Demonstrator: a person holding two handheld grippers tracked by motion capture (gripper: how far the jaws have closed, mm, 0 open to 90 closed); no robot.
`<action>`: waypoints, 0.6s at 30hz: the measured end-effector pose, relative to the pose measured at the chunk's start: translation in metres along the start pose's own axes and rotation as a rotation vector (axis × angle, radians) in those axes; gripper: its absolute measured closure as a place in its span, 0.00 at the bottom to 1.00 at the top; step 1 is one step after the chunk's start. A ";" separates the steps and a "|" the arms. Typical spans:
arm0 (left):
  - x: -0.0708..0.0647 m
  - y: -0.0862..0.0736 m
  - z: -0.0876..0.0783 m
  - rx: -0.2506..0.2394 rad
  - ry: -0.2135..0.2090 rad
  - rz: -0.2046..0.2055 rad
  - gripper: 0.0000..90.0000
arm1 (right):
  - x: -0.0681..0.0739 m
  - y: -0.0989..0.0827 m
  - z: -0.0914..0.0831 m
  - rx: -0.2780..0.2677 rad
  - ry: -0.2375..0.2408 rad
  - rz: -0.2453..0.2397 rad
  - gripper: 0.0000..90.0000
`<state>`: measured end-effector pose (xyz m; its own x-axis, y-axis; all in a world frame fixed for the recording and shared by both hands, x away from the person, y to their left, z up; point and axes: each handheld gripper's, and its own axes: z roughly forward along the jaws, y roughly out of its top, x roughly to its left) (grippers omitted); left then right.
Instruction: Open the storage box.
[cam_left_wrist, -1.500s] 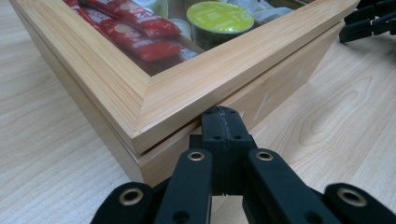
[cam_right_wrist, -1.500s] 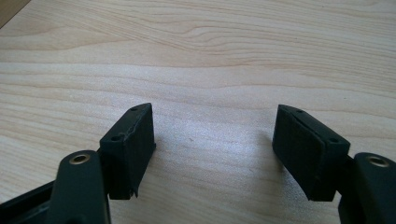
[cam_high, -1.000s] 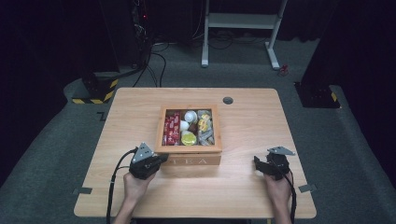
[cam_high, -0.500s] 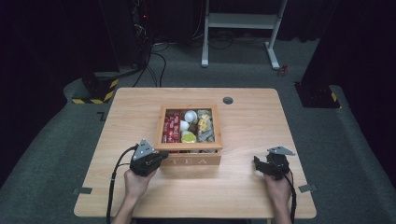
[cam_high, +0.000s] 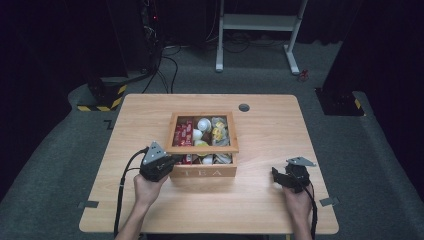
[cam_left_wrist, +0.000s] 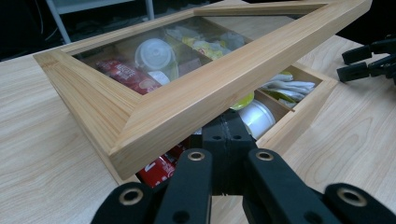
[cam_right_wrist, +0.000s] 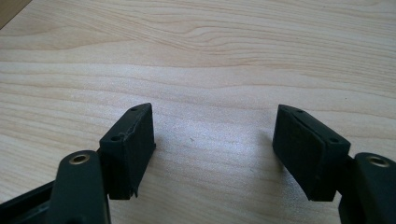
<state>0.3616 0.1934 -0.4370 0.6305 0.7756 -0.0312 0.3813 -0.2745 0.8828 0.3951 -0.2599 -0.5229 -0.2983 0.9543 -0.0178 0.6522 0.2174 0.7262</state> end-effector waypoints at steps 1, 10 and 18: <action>0.001 0.002 -0.001 0.004 0.000 0.004 1.00 | 0.000 0.000 0.000 0.000 0.000 0.000 0.33; 0.005 0.012 -0.003 0.001 -0.013 0.005 1.00 | 0.000 0.000 0.000 0.000 0.000 0.000 0.33; 0.001 0.019 -0.001 -0.013 0.007 0.052 1.00 | 0.000 0.000 0.000 0.003 0.001 -0.003 0.32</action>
<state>0.3689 0.1895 -0.4200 0.6446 0.7643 0.0179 0.3392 -0.3069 0.8893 0.3949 -0.2598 -0.5228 -0.3009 0.9535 -0.0188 0.6533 0.2204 0.7243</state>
